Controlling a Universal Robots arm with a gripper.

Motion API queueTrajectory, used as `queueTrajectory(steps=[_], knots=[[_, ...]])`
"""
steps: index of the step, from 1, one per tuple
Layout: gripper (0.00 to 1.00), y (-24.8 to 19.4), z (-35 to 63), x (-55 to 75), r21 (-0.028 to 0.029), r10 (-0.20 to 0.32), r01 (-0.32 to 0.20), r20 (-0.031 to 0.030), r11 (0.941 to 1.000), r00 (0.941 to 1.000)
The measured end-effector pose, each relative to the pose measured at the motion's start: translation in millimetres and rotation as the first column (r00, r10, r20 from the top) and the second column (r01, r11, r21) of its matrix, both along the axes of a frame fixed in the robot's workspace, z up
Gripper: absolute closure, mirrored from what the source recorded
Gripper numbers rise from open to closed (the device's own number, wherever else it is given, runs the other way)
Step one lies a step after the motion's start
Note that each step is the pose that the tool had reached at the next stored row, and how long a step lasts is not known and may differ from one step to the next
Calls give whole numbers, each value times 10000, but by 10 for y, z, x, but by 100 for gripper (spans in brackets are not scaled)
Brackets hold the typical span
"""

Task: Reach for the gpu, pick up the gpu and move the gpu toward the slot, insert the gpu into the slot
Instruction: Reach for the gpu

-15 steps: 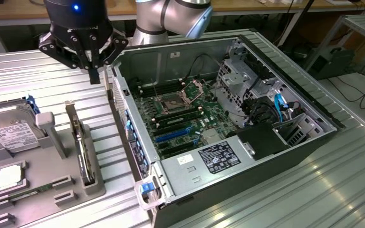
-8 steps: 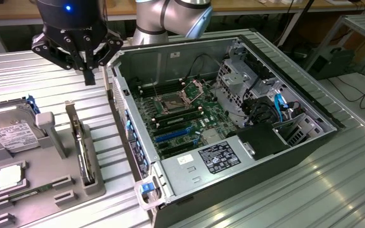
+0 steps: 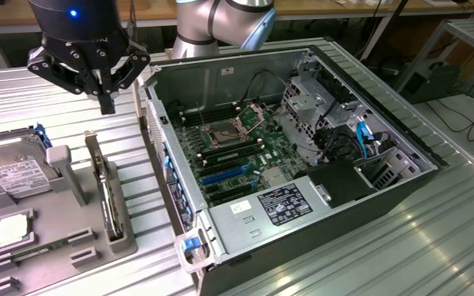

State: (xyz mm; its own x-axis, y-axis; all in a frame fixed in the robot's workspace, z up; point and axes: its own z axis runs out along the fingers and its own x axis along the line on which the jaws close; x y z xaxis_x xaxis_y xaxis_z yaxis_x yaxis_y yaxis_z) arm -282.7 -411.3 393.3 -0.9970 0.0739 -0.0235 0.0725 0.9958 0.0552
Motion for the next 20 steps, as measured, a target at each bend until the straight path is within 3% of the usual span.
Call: queueTrajectory(steps=[4, 10, 20], knots=[[89, -12, 0, -39, 34, 93, -93, 0, 10000, 10000], [89, -13, -10, -82, 41, 467, -467, 2, 9989, 9989], [89, -32, -17, -126, 40, 1245, -1245, -6, 9922, 9922]])
